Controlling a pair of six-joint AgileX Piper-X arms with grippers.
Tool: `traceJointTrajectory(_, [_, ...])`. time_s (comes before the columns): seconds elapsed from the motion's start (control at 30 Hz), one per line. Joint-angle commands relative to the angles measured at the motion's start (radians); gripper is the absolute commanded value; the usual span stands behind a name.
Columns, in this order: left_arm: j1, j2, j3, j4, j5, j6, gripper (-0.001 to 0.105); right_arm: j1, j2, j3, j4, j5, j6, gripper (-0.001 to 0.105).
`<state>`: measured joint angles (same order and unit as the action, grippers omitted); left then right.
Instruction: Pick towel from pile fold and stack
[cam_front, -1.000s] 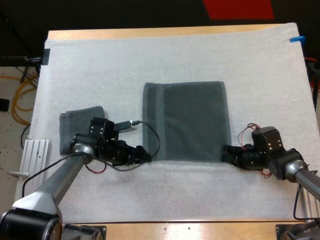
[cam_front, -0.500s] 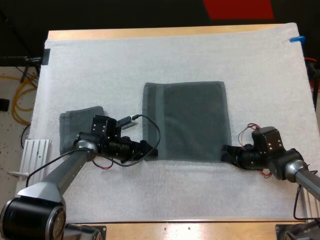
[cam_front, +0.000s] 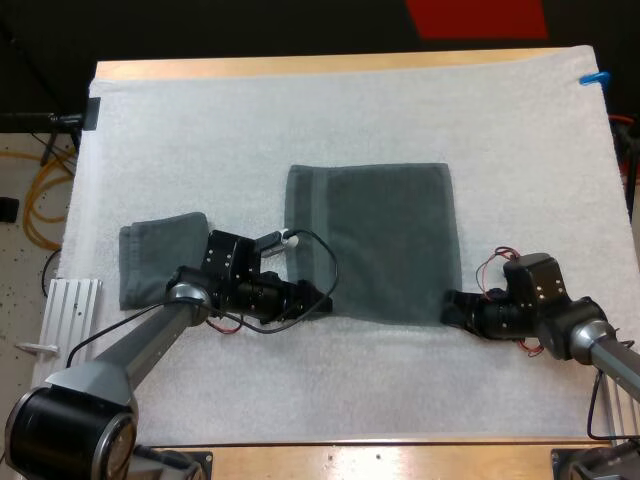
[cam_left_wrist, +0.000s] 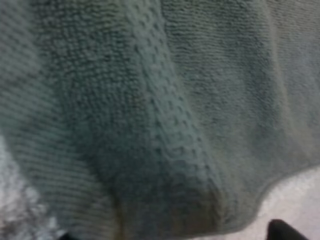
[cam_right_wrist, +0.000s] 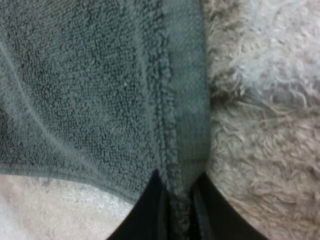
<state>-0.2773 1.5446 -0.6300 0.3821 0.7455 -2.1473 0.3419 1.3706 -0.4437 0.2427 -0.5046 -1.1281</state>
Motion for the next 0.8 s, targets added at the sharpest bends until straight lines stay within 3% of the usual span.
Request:
traceJointTrajectory(0.0, [-0.007,0.013,0.007,-0.013,-0.028,-0.005,0.057,0.001,-0.008,0.001,0.009,-0.015,-0.012,0.0])
traceJointTrajectory(0.2, [-0.007,0.013,0.007,-0.013,-0.037,-0.003,0.028,0.001,-0.008,0.001,0.009,-0.04,-0.012,0.0])
traceJointTrajectory(0.3, [-0.007,0.013,0.007,-0.013,-0.037,-0.003,0.019,0.001,-0.008,0.001,0.009,-0.048,-0.012,0.0])
traceJointTrajectory(0.4, [-0.007,0.006,0.007,0.015,-0.037,0.005,0.0,0.001,-0.027,0.001,0.009,-0.057,-0.021,0.0])
traceJointTrajectory(0.63, [-0.007,-0.146,0.007,0.206,-0.028,0.101,0.0,0.001,-0.192,0.001,0.097,-0.053,-0.021,0.0])
traceJointTrajectory(0.77, [-0.007,-0.305,0.007,0.381,-0.028,0.164,0.0,0.001,-0.343,0.001,0.254,-0.076,-0.021,0.0])
